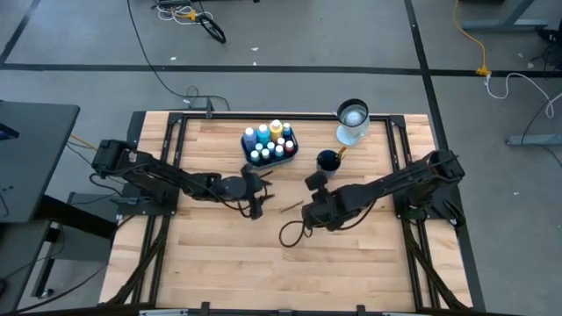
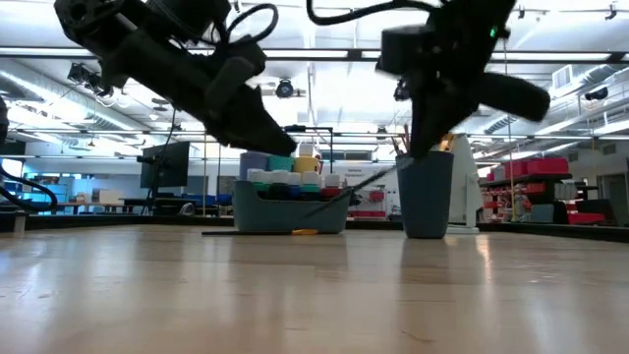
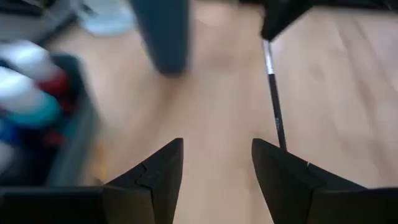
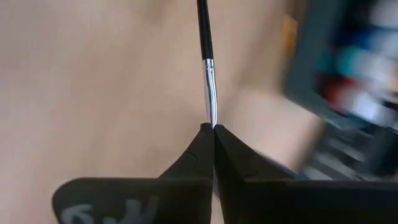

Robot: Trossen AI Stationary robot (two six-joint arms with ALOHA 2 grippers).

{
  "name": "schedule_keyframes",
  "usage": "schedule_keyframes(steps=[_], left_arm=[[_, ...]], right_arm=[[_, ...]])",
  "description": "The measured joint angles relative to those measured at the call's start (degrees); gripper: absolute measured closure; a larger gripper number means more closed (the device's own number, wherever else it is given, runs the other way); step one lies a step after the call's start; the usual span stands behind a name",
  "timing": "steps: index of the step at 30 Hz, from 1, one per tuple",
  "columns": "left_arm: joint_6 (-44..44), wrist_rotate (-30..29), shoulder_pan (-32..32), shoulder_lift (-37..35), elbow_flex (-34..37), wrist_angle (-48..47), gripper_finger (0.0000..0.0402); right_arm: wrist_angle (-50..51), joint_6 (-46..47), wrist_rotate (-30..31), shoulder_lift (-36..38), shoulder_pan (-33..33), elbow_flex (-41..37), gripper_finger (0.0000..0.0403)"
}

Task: Pick & Place Paint Supplies
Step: Put the silver paint brush into the blue cup

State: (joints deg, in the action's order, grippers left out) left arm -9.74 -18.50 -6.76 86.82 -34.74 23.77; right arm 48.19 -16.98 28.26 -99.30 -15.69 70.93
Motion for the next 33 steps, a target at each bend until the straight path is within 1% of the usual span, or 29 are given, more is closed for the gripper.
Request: schedule_keyframes(steps=[3, 8, 11, 14, 15, 19, 21, 23, 24, 26, 28, 33], left_arm=[[0.0, -5.9, 0.0, -1.5, 0.0, -0.8, 0.0203], [1.2, -13.0, 0.1, -5.6, -0.1, -1.5, 0.0203], [2.8, -16.2, 0.1, -7.8, 0.0, -2.4, 0.0203], [4.3, -18.4, 0.1, -8.9, 0.0, -2.5, 0.0203], [4.5, -18.9, 0.1, -9.1, 0.0, -2.3, 0.0203], [4.6, -19.8, 0.7, -9.0, 0.0, -2.5, 0.0203], [4.4, -19.9, 1.2, -9.0, 0.0, -2.9, 0.0203], [4.2, -19.9, 1.7, -9.0, 0.0, -3.1, 0.0203], [4.2, -19.9, 1.9, -9.0, 0.0, -3.2, 0.0203], [4.2, -19.9, 2.1, -9.0, 0.0, -3.4, 0.0203], [4.2, -19.8, 2.5, -9.0, 0.0, -3.3, 0.0203], [4.9, -19.6, 3.4, -9.0, 0.0, -3.3, 0.0203]], right_arm=[[10.5, -0.3, 8.0, 0.0, -0.9, 5.4, 0.0401], [25.9, -0.1, 17.0, 0.1, -1.0, 11.9, 0.0402], [34.6, -0.1, 23.2, 0.1, -1.0, 14.0, 0.0402], [40.6, 0.0, 28.1, 0.1, -1.0, 16.0, 0.0402], [42.1, -0.1, 29.0, 0.1, -1.0, 16.5, 0.0402], [41.9, -4.3, 31.9, 1.1, -1.0, 18.0, 0.0403], [41.8, -5.0, 34.5, 2.7, -0.9, 18.5, 0.0403], [41.8, -5.1, 34.7, 4.6, -0.4, 18.5, 0.0403], [42.0, -5.2, 33.3, 5.7, -0.1, 18.5, 0.0403], [41.8, -5.2, 28.7, 8.0, 0.7, 18.5, 0.0403], [42.0, -7.0, 26.5, 9.9, 1.3, 18.5, 0.0403], [41.9, -17.5, 28.7, 13.6, 1.7, 18.5, 0.0403]])
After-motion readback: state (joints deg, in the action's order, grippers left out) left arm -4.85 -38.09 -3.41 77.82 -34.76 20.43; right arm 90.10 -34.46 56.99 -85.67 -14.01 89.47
